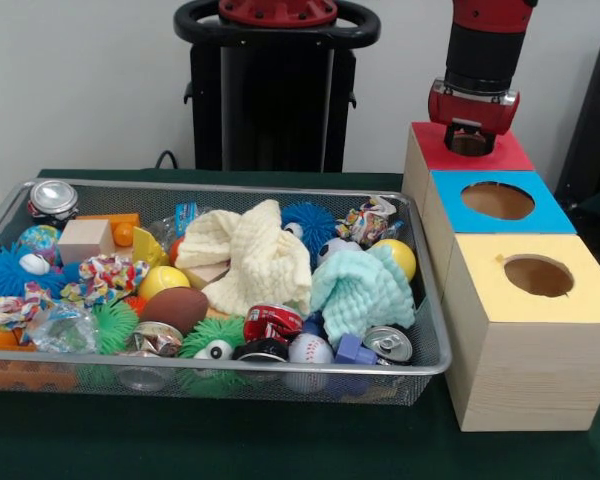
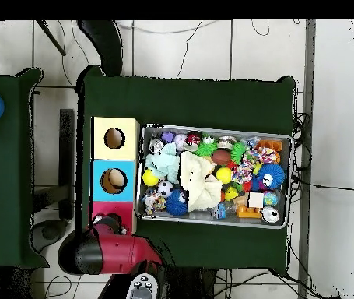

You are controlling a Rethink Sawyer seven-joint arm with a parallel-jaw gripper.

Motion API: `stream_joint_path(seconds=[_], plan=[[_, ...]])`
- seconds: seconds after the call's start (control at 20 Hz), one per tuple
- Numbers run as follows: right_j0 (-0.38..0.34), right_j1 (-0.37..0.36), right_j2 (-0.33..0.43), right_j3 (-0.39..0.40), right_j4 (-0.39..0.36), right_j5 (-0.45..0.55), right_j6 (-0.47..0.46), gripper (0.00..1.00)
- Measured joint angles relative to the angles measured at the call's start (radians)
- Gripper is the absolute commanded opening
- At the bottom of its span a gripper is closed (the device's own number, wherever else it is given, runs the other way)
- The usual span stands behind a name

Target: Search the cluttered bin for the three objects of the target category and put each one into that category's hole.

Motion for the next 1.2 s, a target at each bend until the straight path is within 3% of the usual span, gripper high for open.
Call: stream_joint_path(seconds=[0.25, 0.3, 0.65, 1.2], plan=[[0.009, -0.013, -0.009, 0.0, 0.003, 0.023, 0.0, 1.0], [0.027, -0.036, -0.031, 0.0, 0.003, 0.071, 0.0, 0.0], [0.041, -0.074, -0.073, 0.0, 0.003, 0.137, 0.0, 0.0], [0.042, -0.076, -0.073, 0.0, 0.006, 0.14, 0.0, 0.0]])
